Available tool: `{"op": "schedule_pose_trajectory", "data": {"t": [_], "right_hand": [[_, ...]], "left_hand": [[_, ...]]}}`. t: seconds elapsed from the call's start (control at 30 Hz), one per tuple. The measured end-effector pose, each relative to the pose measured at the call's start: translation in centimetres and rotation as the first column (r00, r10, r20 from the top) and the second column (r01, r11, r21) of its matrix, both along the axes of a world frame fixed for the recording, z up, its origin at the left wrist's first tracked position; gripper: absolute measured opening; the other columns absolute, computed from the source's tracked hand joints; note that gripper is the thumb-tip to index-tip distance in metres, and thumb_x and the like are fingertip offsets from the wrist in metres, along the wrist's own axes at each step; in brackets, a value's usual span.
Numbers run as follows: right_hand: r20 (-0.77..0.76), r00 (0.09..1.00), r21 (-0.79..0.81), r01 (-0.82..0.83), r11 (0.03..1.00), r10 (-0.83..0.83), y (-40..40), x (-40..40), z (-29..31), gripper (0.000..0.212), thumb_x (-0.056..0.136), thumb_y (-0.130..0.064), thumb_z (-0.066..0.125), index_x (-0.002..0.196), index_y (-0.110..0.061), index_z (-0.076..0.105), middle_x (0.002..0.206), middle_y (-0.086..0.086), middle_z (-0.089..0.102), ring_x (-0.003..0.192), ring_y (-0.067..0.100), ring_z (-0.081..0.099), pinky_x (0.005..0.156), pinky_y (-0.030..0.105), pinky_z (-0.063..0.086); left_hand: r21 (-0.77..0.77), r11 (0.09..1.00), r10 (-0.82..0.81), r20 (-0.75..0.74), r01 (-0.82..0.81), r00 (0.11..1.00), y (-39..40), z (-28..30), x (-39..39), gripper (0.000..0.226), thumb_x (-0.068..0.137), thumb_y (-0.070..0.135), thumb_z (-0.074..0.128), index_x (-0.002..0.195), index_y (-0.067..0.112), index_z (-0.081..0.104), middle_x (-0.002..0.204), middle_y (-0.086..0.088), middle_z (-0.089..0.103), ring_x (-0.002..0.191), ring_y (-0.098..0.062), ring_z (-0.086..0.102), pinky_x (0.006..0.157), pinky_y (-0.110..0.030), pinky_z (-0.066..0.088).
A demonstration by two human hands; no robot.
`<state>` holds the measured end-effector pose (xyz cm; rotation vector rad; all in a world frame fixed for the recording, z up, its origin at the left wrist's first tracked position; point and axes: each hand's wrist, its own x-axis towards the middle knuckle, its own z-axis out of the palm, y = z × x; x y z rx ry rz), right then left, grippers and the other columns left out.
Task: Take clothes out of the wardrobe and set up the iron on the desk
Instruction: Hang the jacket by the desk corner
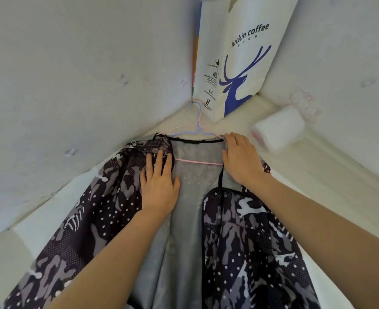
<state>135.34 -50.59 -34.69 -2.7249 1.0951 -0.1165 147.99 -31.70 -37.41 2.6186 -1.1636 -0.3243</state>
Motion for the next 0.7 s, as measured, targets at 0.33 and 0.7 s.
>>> {"op": "schedule_pose_trajectory", "data": {"t": [0.33,0.7], "right_hand": [[-0.078,0.996,0.090,-0.030,0.996,0.037,10.5,-8.5,2.8,0.053,0.100,-0.028,0.037,0.147,-0.005,0.027,0.154,0.013,0.026,0.145,0.029,0.017,0.120,0.042,0.015],[-0.079,0.997,0.232,0.020,0.972,-0.001,21.9,-19.8,4.4,0.052,0.101,-0.028,0.037,0.148,-0.008,0.027,0.157,0.010,0.023,0.146,0.027,0.013,0.120,0.040,0.015]], "left_hand": [[0.000,0.999,0.040,-0.122,-0.040,0.992,8.3,2.6,-7.2,0.068,0.096,0.029,0.044,0.153,0.019,0.009,0.160,-0.002,0.014,0.144,-0.027,0.018,0.116,-0.044,0.018],[0.073,0.997,0.005,-0.144,0.006,0.990,18.0,5.2,-17.4,0.060,0.097,0.023,0.044,0.151,0.015,0.020,0.158,-0.002,0.022,0.145,-0.024,0.015,0.118,-0.041,0.019]]}}
